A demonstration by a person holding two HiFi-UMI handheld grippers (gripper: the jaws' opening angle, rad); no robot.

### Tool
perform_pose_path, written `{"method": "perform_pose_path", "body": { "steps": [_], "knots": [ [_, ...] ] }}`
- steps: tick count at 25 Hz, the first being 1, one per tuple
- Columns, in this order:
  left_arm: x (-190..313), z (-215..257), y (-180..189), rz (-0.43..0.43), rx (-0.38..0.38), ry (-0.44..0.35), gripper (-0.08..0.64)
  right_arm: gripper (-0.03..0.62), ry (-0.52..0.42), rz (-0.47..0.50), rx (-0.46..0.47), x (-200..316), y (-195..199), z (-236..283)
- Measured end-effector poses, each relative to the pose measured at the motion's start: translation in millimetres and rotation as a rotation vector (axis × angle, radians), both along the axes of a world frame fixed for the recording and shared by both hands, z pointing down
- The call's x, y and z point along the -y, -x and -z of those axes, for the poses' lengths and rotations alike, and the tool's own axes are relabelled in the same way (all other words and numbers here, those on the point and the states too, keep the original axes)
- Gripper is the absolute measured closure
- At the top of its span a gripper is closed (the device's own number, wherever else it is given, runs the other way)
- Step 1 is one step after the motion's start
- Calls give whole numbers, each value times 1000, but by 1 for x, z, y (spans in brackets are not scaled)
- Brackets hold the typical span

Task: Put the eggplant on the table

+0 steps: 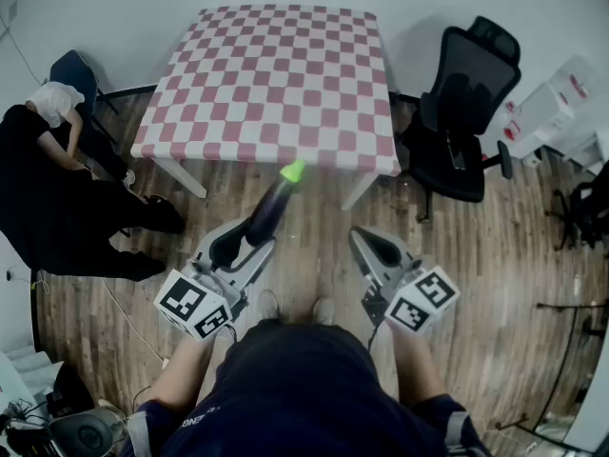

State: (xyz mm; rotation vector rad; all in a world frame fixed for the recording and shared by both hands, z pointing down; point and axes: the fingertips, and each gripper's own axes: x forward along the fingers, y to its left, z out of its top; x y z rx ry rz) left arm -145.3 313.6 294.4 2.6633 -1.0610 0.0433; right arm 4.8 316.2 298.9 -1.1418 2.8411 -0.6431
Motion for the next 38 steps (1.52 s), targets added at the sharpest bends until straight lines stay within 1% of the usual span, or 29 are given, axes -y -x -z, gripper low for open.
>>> {"method": "perform_pose_path", "body": {
  "steps": [5,9,11,16,19,20,23,24,26,27,29,30,31,32,33,35,37,38],
  "knots": [
    [7,-2,19,-5,-3,7,345,577,9,-3,2,7,20,-2],
    [11,-10,-4,-9,4,13,345,577,9,-3,13,11,-1,-8],
    [13,-12,-10,-9,8,17,347,577,11,-3,19,13,-6,-10],
    [7,20,-35,10,24,13,345,575,31,17,79,8,-30,20],
    [16,2,-50,22,23,-7,345,575,12,22,74,12,-51,0],
    [16,9,-58,30,23,-10,345,575,13,23,75,12,-62,5],
    [8,64,-84,66,39,-2,345,575,41,34,98,2,-102,54],
    [8,69,-89,76,44,-2,345,575,47,36,106,1,-111,57],
    [12,63,-101,91,49,-8,345,575,47,33,114,4,-132,48],
    [11,76,-116,98,53,-6,345,575,50,33,118,3,-150,60],
    [-4,136,-155,119,74,19,345,575,78,45,139,-10,-192,116],
    [-12,160,-167,132,89,38,345,575,98,54,153,-18,-205,138],
    [-16,168,-171,139,99,52,345,575,112,58,162,-20,-209,143],
    [-9,159,-170,134,97,50,345,575,111,51,160,-14,-209,135],
    [8,138,-168,116,84,34,345,575,95,34,148,0,-206,115],
    [49,81,-154,77,50,-5,347,575,54,-2,118,35,-191,65],
    [75,40,-134,66,44,-8,345,575,52,-8,114,59,-170,26],
    [83,33,-128,68,48,0,345,575,62,-4,119,67,-163,18]
  ]
}}
